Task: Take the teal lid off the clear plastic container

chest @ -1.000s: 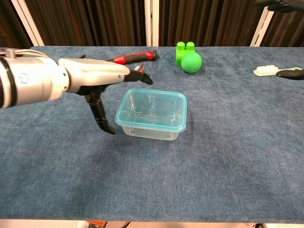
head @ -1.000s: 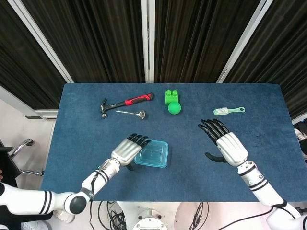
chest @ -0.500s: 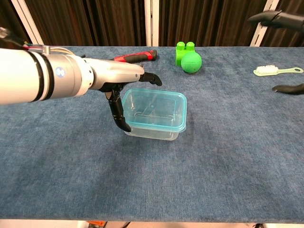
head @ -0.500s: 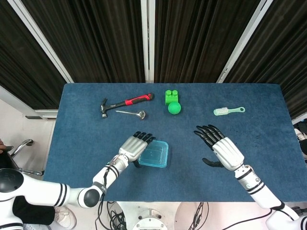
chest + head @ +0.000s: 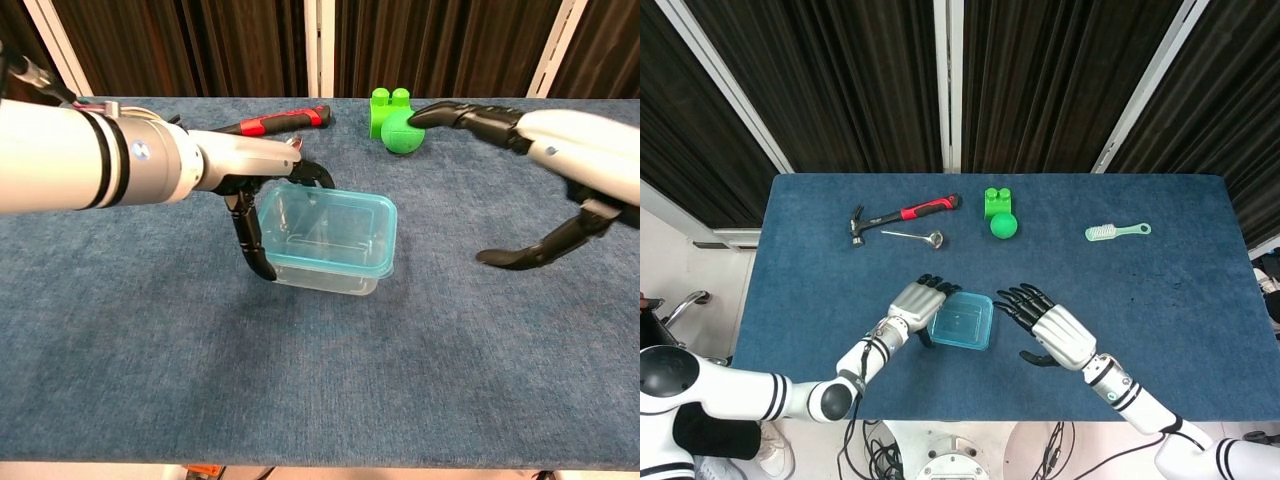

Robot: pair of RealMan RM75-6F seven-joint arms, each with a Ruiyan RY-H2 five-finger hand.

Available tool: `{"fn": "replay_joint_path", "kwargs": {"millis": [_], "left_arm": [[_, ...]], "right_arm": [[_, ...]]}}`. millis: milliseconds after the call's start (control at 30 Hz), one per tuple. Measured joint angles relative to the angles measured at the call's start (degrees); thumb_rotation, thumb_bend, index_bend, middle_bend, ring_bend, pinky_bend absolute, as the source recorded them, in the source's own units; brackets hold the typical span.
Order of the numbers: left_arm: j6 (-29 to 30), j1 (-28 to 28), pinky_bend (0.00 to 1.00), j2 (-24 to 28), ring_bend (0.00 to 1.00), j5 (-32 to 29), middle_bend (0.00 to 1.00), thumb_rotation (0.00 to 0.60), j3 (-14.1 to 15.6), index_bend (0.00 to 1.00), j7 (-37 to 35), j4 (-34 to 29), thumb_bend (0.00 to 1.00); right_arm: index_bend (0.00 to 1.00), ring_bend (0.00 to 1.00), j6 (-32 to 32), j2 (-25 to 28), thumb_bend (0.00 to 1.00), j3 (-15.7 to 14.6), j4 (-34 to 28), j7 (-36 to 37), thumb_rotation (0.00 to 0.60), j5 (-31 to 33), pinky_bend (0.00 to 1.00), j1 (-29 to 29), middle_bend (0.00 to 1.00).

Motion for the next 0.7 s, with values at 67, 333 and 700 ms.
{"fn": "replay_joint_path", "kwargs": {"millis": [67, 333, 700], "left_arm": [[0.91, 0.00, 0.11, -0.65, 0.17, 0.84, 0.24, 0.600, 0.08, 0.23, -0.62, 0.44, 0.00], [1.98, -0.20, 0.13, -1.72, 0.17, 1.55, 0.25, 0.600, 0.70, 0.26, -2.42, 1.73, 0.00], [1.91, -1.24, 0.13, -1.71, 0.18, 0.82, 0.25, 0.600, 1.43, 0.26, -2.93, 1.85, 0.00]], "right_arm": [[0.00, 0.00, 0.68, -1.40, 0.13, 0.22, 1.31, -0.35, 0.600, -0.21, 0.00, 0.07, 0.00], [0.00, 0.00, 0.97, -5.11, 0.13, 0.63, 5.82, -1.74, 0.600, 0.51, 0.00, 0.21, 0.00], [0.00, 0.00, 1.92, -13.36, 0.13, 0.74, 15.18, -1.78, 0.600, -0.34, 0.00, 1.48, 0.00]]}}
